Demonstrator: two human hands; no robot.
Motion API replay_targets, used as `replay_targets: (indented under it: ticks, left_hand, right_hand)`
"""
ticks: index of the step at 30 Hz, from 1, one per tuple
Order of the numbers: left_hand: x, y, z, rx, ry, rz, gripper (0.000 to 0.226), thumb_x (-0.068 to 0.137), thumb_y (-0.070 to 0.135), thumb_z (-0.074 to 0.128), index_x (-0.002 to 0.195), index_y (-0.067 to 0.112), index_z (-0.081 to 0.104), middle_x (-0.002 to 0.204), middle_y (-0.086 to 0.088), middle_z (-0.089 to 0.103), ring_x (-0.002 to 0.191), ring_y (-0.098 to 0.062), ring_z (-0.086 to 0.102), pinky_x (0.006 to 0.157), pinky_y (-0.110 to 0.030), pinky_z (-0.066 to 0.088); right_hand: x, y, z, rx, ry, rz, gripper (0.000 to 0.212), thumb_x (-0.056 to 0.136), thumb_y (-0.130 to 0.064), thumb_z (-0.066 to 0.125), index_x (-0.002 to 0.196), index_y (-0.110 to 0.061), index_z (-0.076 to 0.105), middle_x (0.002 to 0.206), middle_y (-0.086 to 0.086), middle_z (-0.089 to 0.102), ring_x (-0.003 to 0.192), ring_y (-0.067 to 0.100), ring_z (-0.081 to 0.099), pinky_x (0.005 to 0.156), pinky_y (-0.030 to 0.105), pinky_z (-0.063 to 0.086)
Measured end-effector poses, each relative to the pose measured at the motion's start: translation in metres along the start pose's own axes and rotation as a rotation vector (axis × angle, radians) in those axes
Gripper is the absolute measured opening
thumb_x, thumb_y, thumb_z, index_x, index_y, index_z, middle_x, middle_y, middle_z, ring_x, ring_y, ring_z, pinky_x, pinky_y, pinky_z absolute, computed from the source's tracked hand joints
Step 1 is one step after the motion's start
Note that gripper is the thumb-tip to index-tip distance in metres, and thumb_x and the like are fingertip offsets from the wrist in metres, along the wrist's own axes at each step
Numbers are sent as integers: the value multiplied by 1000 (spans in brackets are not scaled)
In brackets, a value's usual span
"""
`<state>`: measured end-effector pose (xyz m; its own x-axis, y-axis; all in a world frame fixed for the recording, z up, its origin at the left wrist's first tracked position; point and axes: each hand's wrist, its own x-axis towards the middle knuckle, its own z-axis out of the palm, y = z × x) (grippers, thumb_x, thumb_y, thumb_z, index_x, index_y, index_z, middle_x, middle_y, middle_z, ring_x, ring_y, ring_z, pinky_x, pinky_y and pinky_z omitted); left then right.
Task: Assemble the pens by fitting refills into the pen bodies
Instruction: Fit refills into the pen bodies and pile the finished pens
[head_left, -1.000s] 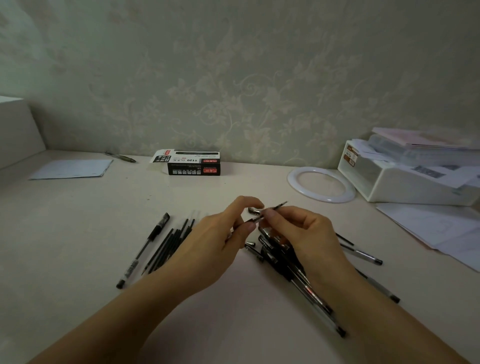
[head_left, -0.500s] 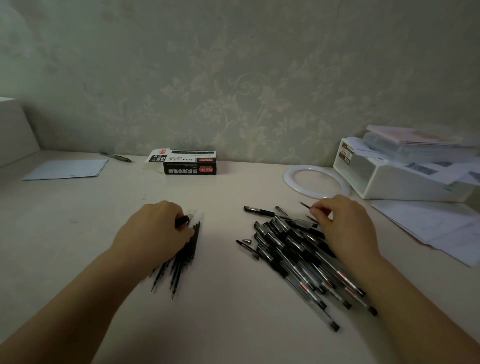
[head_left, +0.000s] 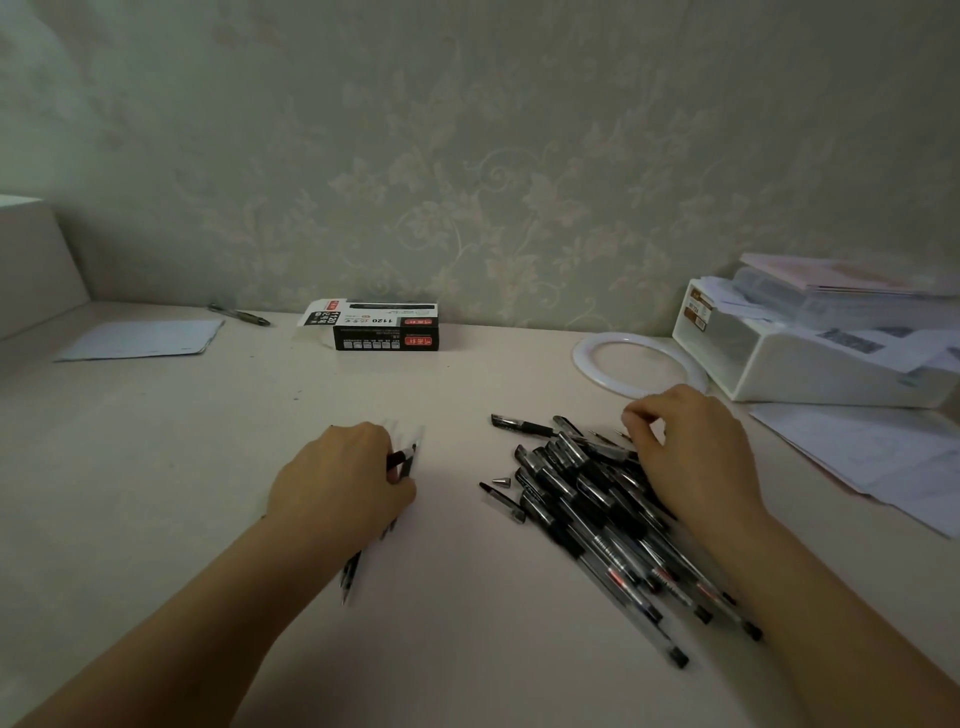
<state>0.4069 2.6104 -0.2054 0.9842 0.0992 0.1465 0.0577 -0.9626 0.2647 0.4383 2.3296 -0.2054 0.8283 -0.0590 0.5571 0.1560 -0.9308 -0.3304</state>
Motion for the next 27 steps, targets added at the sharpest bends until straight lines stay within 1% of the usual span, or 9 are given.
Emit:
replay_targets:
  ticks: [7,12,14,17,18,20,22,24,27]
  left_hand:
    - [-5,11,-2,108,76,-3,31,87,35,53,65,21,36,66,5,44,54,-9,40,45,-23,27]
    - [-4,13,-5,95,118,31,24,89,35,50,71,20,44,67,5,48,58,-12,47,49,-25,34]
    - [-5,17,-10,-1,188,113,19,89,35,50,74,24,49,66,7,51,58,-8,50,49,-22,37]
    - [-11,28,-12,-181,225,378,15,85,39,53,72,31,49,64,12,52,57,-2,49,48,-15,30]
    - [-13,32,-10,-223,203,458,14,84,41,51,73,31,50,65,13,53,58,-3,50,49,-14,31]
    - [-15,35,-4,-300,173,547,15,84,42,50,75,30,54,66,13,55,61,-5,51,53,-14,34]
    - [-14,34,1,-418,170,549,15,89,44,50,85,32,58,68,17,55,63,0,51,55,-12,36]
    - [-11,31,2,-502,161,527,21,93,52,41,101,39,56,70,19,55,66,2,52,57,-11,37]
    - [-7,27,4,-549,117,502,24,96,48,34,110,43,53,70,19,55,61,1,52,56,-10,38]
  right_hand:
    - [-9,-28,-4,133,112,-171,8,90,-19,67,91,-18,74,88,-3,67,77,21,55,68,42,50]
    - [-16,-43,1,192,106,-333,9,89,-16,70,96,-15,75,88,-3,67,80,17,54,70,38,51]
    - [-20,-51,1,237,75,-421,17,89,-16,71,106,-14,73,90,-3,66,80,15,55,70,34,50]
    - [-26,-63,4,179,-11,-574,37,84,-14,76,120,-11,67,90,3,64,78,23,57,66,37,51]
    - [-28,-65,5,139,-12,-620,38,82,-13,77,119,-9,68,89,5,64,76,25,58,62,38,51]
    - [-28,-66,5,93,28,-666,23,82,-10,76,105,-7,72,83,8,61,70,26,56,57,41,49]
    - [-25,-62,2,66,76,-652,8,84,-8,75,91,-5,72,78,8,57,67,25,52,54,42,47]
    - [-21,-55,-2,115,105,-570,7,86,-7,73,90,-3,71,79,8,56,67,23,52,56,39,48]
    - [-18,-49,-8,415,149,-299,7,94,-12,62,95,-9,69,82,0,63,71,12,59,64,23,51]
